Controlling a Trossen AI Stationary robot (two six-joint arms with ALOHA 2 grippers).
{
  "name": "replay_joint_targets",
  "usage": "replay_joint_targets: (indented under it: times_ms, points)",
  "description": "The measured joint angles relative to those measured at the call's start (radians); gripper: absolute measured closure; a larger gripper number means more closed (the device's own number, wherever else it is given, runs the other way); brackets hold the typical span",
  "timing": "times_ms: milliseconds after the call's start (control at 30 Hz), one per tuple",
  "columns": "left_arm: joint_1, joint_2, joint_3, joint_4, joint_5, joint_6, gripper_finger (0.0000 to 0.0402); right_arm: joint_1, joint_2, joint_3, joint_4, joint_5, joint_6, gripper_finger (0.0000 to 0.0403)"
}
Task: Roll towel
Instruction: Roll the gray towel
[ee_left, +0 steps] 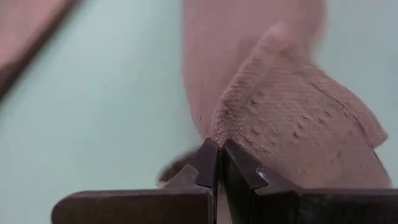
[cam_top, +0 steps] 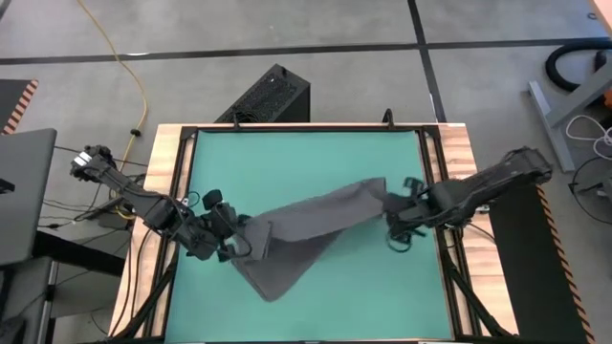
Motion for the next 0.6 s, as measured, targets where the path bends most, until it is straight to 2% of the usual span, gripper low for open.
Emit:
replay_joint_targets:
  times_ms: [133,333,467,600]
  points:
    - [-0.053,0.0,0.0,-0.074,0.048,-0.095,0.0401,0.017,-0.088,0.011,-0.109,-0.009,0.091,0.0391]
    - [-0.134,0.0,0.0,-0.117,0.057,-0.231,0.0401,0.031,-0.145,0.011,-0.234,-0.003,0.208,0.0391]
    - [-0.169,0.003,0.0,-0.117,0.043,-0.275,0.0401,0.032,-0.147,0.004,-0.235,0.001,0.212,0.0391]
    - [-0.175,0.062,-0.001,-0.094,-0.009,-0.297,0.0399,0.032,-0.13,-0.011,-0.203,0.0,0.204,0.0391]
